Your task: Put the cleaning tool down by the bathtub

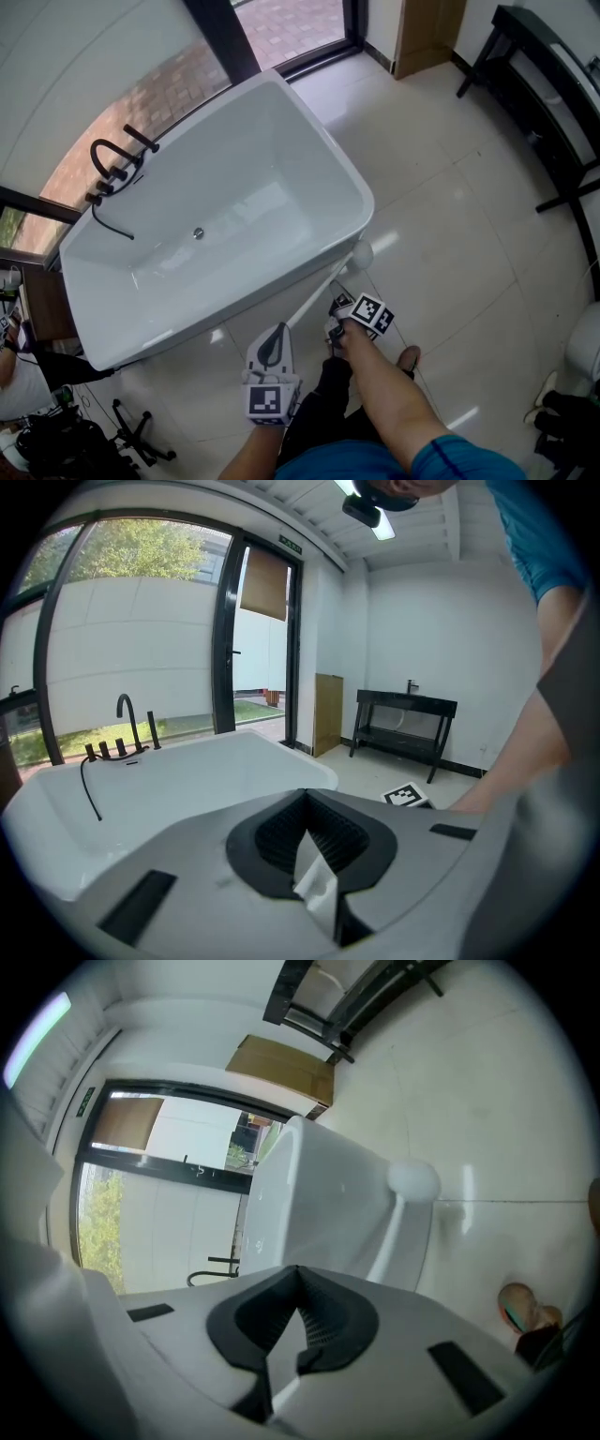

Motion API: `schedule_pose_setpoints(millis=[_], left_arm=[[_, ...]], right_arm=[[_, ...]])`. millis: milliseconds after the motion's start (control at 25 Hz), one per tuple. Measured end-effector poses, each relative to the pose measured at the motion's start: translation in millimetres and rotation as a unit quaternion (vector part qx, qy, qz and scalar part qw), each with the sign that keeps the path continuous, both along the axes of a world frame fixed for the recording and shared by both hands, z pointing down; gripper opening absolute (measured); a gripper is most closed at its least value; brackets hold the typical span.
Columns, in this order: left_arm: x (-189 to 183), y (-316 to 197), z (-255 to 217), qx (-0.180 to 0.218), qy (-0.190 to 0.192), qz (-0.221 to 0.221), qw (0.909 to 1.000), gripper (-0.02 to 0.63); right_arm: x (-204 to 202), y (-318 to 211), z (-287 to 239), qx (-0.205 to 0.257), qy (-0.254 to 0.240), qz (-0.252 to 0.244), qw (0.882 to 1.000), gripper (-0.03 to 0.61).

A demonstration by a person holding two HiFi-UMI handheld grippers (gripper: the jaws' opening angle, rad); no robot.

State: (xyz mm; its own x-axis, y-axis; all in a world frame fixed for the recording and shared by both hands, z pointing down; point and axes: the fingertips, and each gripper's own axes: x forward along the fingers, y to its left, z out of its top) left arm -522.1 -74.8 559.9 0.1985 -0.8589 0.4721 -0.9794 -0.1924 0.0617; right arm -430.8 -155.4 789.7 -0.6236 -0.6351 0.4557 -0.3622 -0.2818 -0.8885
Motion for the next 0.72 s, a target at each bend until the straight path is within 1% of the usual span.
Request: schedule_pose_setpoints(millis=[200, 320, 400, 520, 600, 720], left_arm=[[0.8, 9.7, 5.3, -0.007, -0.011, 0.005, 0.9999, -0.006], [2.8, 18.1, 24.9, -0.028, -0.011, 0.012, 0.9995, -0.006], [4.9, 24.6, 32.1, -0.04, -0.01, 0.018, 0.999, -0.006], [12.5, 26.3, 27.9, -0.039, -0.003, 0.035, 0.9986, -0.006], [20.0, 22.1, 21.8, -0.033, 0.0, 0.05, 0.9982, -0.006], [36.1, 13.8, 12.2, -0.022, 0.0, 0.075, 0.9969, -0.006]], right_arm=[[-18.6, -10.0, 8.0, 0.027, 0.011, -0.062, 0.998, -0.005], [-17.4, 9.3, 9.1, 0.041, 0.014, -0.108, 0.993, -0.005], [-4.5, 36.4, 3.5, 0.045, 0.02, -0.134, 0.99, -0.003], [29.1, 74.0, -17.4, 0.054, 0.035, -0.15, 0.987, -0.003], [55.1, 86.2, -37.6, 0.07, 0.054, -0.155, 0.984, -0.003], [90.4, 88.3, -72.0, 0.111, 0.087, -0.16, 0.977, -0.003]])
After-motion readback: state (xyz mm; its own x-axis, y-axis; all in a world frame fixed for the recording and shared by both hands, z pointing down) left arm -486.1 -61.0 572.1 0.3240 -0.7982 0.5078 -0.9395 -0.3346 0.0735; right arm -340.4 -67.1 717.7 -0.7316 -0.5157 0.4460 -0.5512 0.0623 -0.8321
